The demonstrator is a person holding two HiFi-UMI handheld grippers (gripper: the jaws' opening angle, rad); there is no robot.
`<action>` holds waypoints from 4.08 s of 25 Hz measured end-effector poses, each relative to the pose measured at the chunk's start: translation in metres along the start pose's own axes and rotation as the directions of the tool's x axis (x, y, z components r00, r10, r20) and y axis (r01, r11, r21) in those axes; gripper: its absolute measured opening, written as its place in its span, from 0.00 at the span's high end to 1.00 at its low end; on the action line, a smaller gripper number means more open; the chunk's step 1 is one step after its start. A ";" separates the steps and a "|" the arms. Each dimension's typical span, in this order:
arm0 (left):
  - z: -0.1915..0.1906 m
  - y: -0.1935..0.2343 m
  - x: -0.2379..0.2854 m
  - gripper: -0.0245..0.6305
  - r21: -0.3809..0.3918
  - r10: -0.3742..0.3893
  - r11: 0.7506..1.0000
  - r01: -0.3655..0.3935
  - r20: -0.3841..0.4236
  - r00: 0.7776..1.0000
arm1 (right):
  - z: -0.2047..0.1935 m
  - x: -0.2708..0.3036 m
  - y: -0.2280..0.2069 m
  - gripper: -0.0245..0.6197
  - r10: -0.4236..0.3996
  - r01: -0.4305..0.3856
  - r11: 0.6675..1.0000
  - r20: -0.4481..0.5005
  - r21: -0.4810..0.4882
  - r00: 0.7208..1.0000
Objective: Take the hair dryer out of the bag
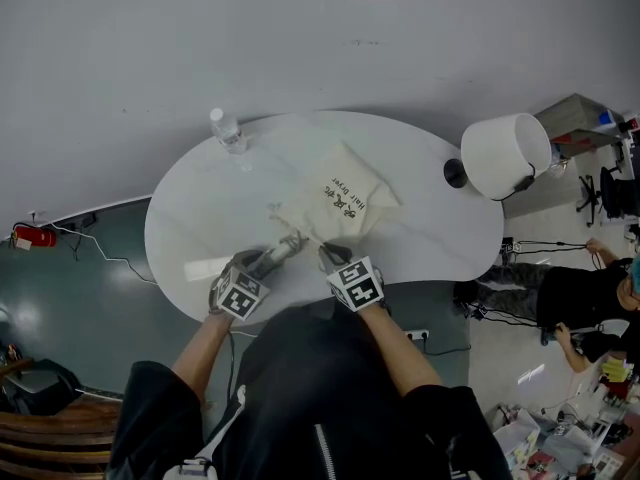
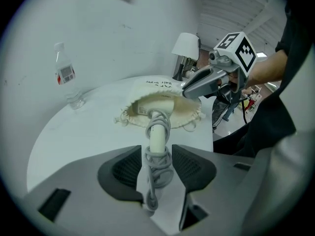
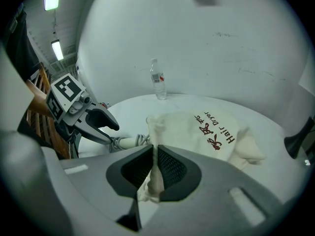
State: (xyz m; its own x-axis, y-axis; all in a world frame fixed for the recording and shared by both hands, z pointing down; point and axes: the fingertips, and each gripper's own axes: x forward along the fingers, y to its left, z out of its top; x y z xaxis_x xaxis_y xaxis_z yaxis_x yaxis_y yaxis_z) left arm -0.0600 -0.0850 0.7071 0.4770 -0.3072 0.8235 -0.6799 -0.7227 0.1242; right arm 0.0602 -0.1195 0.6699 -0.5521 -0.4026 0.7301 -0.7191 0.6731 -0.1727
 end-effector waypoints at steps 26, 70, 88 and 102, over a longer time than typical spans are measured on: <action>0.064 -0.016 0.030 0.60 0.053 0.016 0.998 -0.016 -0.002 1.000 | 0.003 -0.005 0.002 0.91 0.070 -0.070 0.997 0.022 -0.010 0.997; 0.060 -0.016 0.092 0.68 0.089 -0.057 0.992 0.086 -0.288 0.956 | -0.003 -0.008 -0.001 0.91 0.072 -0.072 0.997 0.018 0.040 0.997; 0.025 -0.024 0.047 0.68 0.041 -0.085 0.994 0.097 -0.237 0.968 | 0.004 -0.002 -0.005 0.91 0.039 -0.041 0.998 0.034 0.056 0.999; 0.017 -0.001 -0.001 0.68 -0.027 -0.011 1.000 0.009 -0.082 0.997 | -0.002 0.012 -0.004 0.91 -0.028 0.027 0.998 0.012 0.054 1.000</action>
State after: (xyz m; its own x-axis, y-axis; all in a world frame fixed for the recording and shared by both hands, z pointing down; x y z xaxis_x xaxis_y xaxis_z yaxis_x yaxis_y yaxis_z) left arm -0.0502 -0.0944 0.6964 0.4370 -0.2471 0.8649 -0.6906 -0.7083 0.1465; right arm 0.0572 -0.1254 0.6808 -0.5370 -0.4285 0.7267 -0.7557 0.6272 -0.1886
